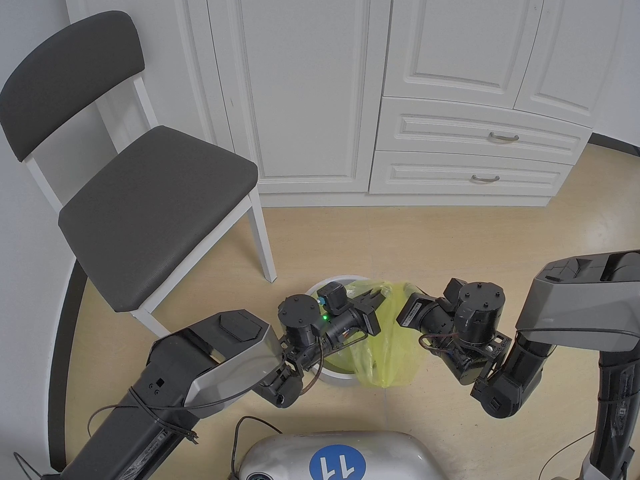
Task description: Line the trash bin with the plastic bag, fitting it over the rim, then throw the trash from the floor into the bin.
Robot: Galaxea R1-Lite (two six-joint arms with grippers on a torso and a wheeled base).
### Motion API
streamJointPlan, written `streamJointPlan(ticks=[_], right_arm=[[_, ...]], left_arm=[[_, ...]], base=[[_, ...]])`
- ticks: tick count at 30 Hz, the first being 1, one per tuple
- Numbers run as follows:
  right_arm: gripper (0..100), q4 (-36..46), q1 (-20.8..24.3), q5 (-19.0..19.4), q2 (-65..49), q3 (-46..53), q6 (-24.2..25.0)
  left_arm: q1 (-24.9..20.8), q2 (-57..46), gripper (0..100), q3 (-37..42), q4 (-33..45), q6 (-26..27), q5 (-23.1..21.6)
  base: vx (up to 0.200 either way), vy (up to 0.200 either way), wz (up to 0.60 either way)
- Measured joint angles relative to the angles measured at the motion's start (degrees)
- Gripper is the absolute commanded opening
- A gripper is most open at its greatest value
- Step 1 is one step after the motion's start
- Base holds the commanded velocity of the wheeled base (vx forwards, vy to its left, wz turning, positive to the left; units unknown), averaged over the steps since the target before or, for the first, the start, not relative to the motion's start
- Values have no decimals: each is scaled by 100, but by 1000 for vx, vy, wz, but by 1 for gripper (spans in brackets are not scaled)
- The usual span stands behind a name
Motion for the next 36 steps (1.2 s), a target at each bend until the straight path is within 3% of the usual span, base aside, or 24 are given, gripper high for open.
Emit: streamJointPlan(ticks=[9,20,25,33,36], right_arm=[[0,0,-44,6,333,-210,13],[0,2,-254,57,896,-623,46],[0,0,-457,99,964,-714,66],[0,7,-725,315,840,-827,44],[0,363,-741,438,672,-912,37]], left_arm=[[249,323,0,-402,196,-20,-128],[485,474,0,-352,11,-50,-79],[560,312,0,30,-77,-112,-20],[588,-639,0,1403,-96,-261,55],[689,-1003,0,1770,-99,-280,52]], base=[[0,0,0],[0,0,0],[0,0,0],[0,0,0],[0,0,0]])
